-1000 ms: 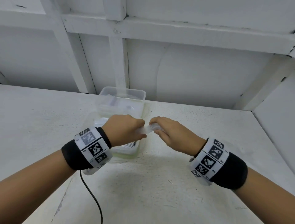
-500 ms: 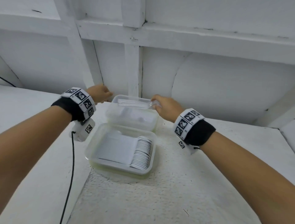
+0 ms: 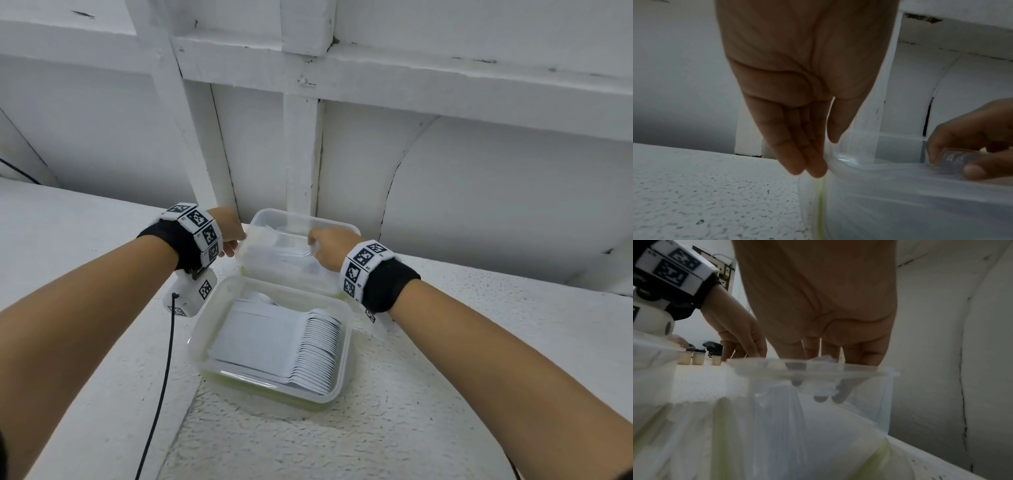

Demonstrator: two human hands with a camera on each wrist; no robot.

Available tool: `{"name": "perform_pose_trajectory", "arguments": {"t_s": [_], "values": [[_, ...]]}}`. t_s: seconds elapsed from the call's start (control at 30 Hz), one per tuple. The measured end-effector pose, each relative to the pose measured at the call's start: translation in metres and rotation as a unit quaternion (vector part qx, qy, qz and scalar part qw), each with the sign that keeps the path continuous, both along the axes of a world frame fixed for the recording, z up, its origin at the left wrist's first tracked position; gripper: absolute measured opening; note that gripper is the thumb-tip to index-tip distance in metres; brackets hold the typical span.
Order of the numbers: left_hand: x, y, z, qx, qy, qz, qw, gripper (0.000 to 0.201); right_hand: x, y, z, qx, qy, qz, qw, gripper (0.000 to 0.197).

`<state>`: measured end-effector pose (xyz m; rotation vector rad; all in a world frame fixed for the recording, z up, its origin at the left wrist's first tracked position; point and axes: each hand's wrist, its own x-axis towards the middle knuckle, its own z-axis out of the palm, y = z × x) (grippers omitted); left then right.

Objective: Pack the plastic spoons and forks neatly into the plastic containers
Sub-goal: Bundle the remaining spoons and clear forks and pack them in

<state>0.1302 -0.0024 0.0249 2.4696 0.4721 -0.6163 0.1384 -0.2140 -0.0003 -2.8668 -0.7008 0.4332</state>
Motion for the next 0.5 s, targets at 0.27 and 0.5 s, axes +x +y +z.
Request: {"name": "perform_pose_trajectory", "arguments": {"t_s": [0.27,0.5], "values": [[0.002,-0.001,-0.001,0.014,-0.007,-0.014,1.000,0.016,0.011,0.007,0.005,-0.029,0.064,-0.009,0.997,0.030],[0.001,-0.001,-0.002,0.010,-0.004,-0.015,1.000,0.020,0.021,0.007,0.022,-0.020,0.146,-0.006,0.989,0.045]]}}
